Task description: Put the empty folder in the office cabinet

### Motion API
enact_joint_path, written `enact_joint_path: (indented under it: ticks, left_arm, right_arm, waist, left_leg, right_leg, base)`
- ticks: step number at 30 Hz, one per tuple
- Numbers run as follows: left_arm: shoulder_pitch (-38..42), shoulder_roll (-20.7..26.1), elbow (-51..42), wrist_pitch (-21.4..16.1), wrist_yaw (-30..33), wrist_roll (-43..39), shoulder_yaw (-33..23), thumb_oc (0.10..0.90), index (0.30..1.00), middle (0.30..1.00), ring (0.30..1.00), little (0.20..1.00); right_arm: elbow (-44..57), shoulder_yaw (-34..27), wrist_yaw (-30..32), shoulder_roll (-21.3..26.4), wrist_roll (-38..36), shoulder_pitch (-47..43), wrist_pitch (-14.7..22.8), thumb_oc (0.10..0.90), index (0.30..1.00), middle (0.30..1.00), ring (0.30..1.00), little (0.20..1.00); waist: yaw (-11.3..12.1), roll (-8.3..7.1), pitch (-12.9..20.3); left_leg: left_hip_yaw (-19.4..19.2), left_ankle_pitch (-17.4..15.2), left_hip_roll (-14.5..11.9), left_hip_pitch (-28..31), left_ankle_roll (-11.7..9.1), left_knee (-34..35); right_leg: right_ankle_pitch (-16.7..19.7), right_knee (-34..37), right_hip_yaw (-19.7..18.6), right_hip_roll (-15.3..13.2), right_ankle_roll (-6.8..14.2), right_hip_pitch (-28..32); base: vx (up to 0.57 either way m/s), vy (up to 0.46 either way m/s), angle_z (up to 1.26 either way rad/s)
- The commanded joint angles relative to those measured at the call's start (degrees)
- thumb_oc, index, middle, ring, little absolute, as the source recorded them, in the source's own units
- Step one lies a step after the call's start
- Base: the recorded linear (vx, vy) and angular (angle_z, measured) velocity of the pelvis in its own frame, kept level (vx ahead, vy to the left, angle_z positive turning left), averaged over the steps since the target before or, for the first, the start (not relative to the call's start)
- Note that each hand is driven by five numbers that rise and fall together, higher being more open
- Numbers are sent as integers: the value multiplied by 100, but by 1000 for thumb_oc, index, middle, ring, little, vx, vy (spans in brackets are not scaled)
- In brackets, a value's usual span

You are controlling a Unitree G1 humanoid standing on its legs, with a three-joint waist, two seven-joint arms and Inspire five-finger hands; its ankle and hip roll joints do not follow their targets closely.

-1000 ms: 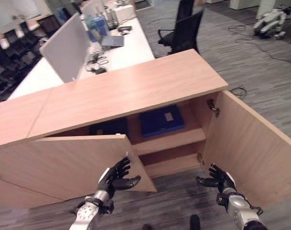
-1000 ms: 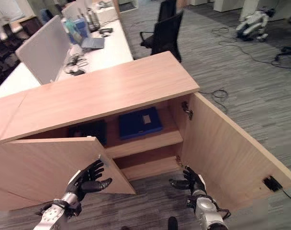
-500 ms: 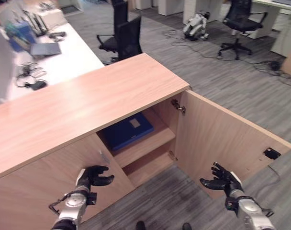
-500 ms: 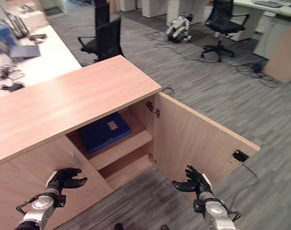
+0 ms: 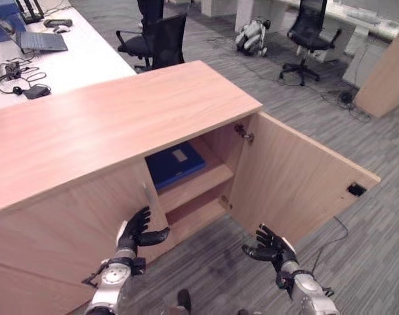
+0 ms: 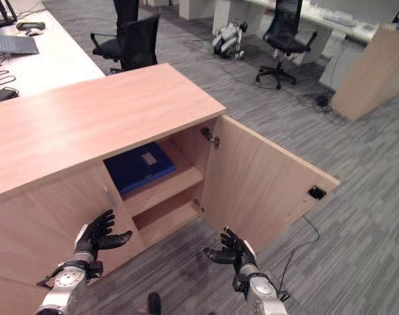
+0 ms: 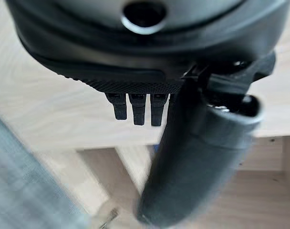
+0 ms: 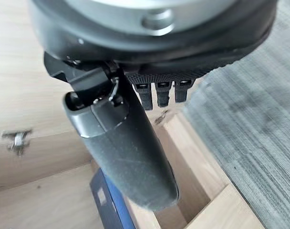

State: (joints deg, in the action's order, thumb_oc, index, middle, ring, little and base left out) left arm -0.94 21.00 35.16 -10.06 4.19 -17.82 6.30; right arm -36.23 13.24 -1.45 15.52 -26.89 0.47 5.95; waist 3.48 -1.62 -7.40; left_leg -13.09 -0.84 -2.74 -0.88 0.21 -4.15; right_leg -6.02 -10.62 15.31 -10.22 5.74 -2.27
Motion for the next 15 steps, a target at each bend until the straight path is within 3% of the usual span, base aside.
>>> enact_joint_path:
  ticks: [1,3,4,6,13,15]
  left_arm:
    - [527,-33,-258,-439,-157,-115,85,800,900,900,900,900]
    - [470,-89,-229,-436,-222,-142,140,800,900,900,900,900]
    - [376,-158,-309,-399,-349,-163,359,800,900,900,900,900]
    - [207,-161,-372,-361,-464,-42,491,800,900,900,900,900]
    - [-154,-320,-460,-291,-698,-173,538,800,900,900,900,900]
    - [-258,-387,-421,-261,-759,-269,514,800,900,900,900,900]
  right_arm:
    - [306,-128,24,149,173,-98,384,800,900,900,900,900]
    - [277,-177,69,113,140,-109,396,800,900,900,900,900]
    - [197,-238,112,100,37,-158,424,800,900,900,900,900]
    - [102,-211,101,85,59,-98,387,800,900,900,900,900]
    - [60,-6,-88,356,96,-12,336,800,900,900,900,900]
    - [27,63,-158,493,110,-42,331,800,900,900,900,900]
  waist:
    - [-207,229,196]
    - [-205,248,197]
    - [-156,274,198]
    - [-129,226,278]
    - [-277,415,380]
    - [-355,475,227]
  left_leg:
    - [111,-55,-93,779,-91,915]
    - [82,-73,-115,772,-113,915]
    - [72,-61,-171,687,-171,878]
    - [26,-51,-185,695,-220,879]
    - [-313,215,-664,778,-574,656]
    - [-387,496,-996,682,-776,20]
  right_leg:
    - [271,-493,-212,-42,594,-100]
    - [283,-343,-212,-134,597,-39]
    - [405,208,-83,-372,584,184]
    - [490,625,-109,-408,519,384]
    - [393,1324,-279,107,302,768]
    - [250,1533,-407,400,111,958]
  base:
    - [-37,-122,-21]
    - [-32,-185,-9]
    - [-17,-270,-18]
    - [47,-319,-23]
    - [74,-329,-35]
    - [43,-370,-51]
